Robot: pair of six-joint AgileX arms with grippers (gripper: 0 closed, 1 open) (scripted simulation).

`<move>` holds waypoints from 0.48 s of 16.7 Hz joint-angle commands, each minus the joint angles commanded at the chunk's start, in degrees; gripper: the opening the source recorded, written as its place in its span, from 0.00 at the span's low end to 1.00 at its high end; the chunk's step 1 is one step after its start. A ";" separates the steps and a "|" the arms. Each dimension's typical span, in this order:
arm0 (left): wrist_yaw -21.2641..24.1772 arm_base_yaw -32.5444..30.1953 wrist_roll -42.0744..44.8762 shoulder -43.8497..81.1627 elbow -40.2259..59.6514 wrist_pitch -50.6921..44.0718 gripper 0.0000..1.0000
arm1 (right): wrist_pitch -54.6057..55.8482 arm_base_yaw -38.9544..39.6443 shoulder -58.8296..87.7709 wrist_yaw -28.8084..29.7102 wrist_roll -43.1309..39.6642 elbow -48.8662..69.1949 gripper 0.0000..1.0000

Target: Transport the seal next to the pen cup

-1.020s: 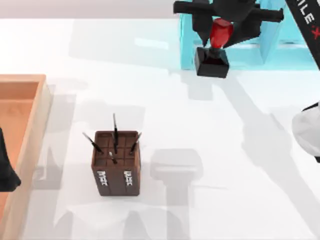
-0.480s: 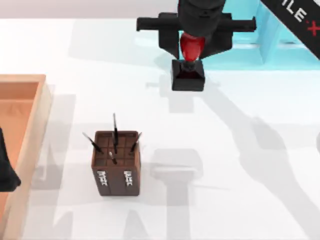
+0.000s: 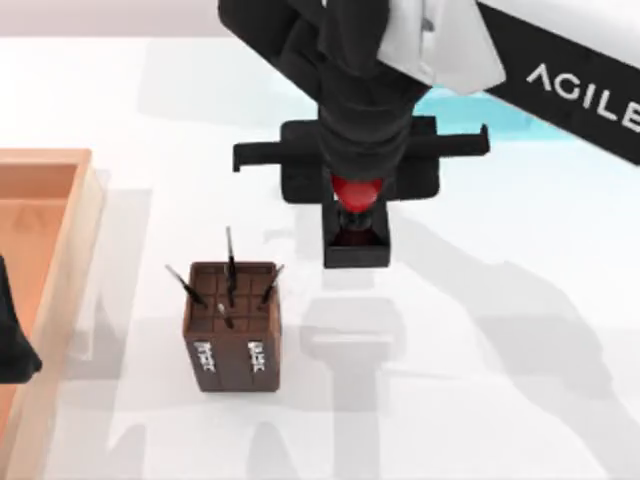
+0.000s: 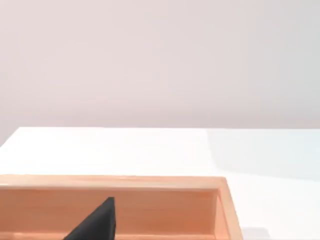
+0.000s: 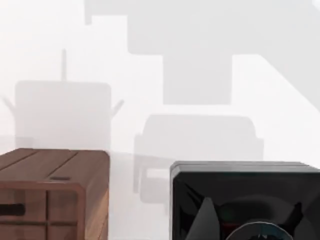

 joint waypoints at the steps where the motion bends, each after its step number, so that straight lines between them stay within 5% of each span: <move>1: 0.00 0.00 0.00 0.00 0.00 0.00 1.00 | 1.09 0.77 -1.24 0.59 0.63 -1.75 0.00; 8: 0.00 0.00 0.00 0.00 0.00 0.00 1.00 | 2.27 1.26 -2.32 1.07 1.29 -3.60 0.00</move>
